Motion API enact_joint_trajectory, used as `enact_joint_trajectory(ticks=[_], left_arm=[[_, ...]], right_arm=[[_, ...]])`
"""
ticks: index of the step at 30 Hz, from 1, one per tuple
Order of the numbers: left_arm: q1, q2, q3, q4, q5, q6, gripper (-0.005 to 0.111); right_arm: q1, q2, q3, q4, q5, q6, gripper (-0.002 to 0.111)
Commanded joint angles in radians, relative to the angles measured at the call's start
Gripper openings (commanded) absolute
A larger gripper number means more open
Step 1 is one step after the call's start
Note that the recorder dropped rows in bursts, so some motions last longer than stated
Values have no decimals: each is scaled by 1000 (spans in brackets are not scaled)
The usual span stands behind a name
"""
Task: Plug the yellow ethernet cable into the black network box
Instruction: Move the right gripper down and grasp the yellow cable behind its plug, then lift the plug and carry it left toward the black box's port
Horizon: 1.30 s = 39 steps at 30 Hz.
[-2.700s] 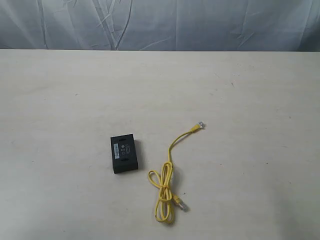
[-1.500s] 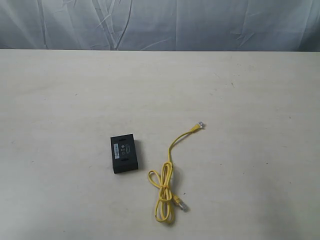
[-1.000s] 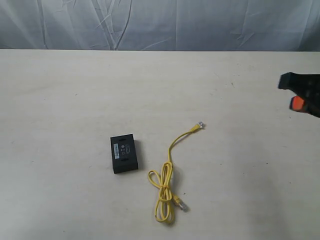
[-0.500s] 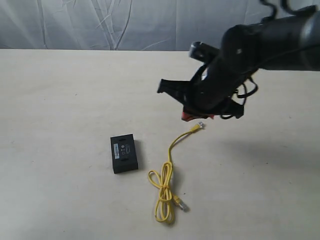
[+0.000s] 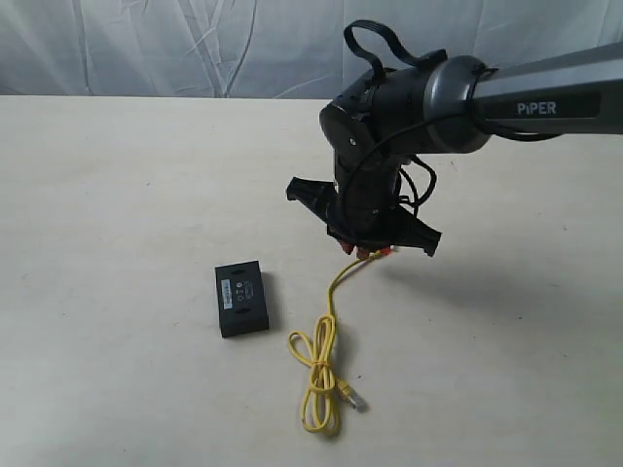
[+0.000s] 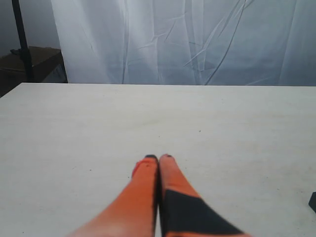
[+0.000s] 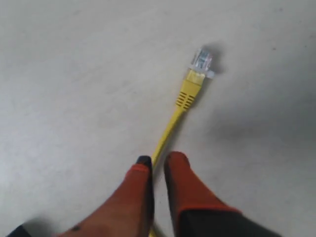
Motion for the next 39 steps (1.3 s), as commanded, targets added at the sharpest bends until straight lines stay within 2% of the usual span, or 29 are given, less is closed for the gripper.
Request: enact_joint_trajectory(ticks=[1,4,10,23,25,26,27,29,31,33,36,39], left_arm=[[3,-5,4,-6,-3,0,0],[3,-5,4,-6,-3,0,0],[3,-5,4,-6,-3,0,0],[3,-5,4,-6,-3,0,0],[3,-5,4,-6,-3,0,0],[3,-5,4,-6,-3,0,0],[3,-5,4,-6,-3,0,0],[3,-5,4,-6,-3,0,0],[3,-5,4,-6,-3,0,0],[3,-5,4,-6,-3,0,0],[3,-5,4,-6,-3,0,0],[3,-5,4,-6,-1,0,0]], right_arm=[[1,18,-6,21,-5,48,33],[1,27,-6,24,-19,63,41],[1,40,-6,-25,-27,164,40],[1,83,-6,-24,-26,182,40],[1,94,-6,9,-17,179,28],[1,102,-6,41,3,171,9],[1,104,-6,51,5,152,1],[1,102,-6,71,4,98,0],[1,74,-6,58,-5,-4,0],[1,38,-6,24,-24,-203,0],[1,-23,-6,12,10,-593,-1],[-1,-80,-4,104,66,-1032,-1]])
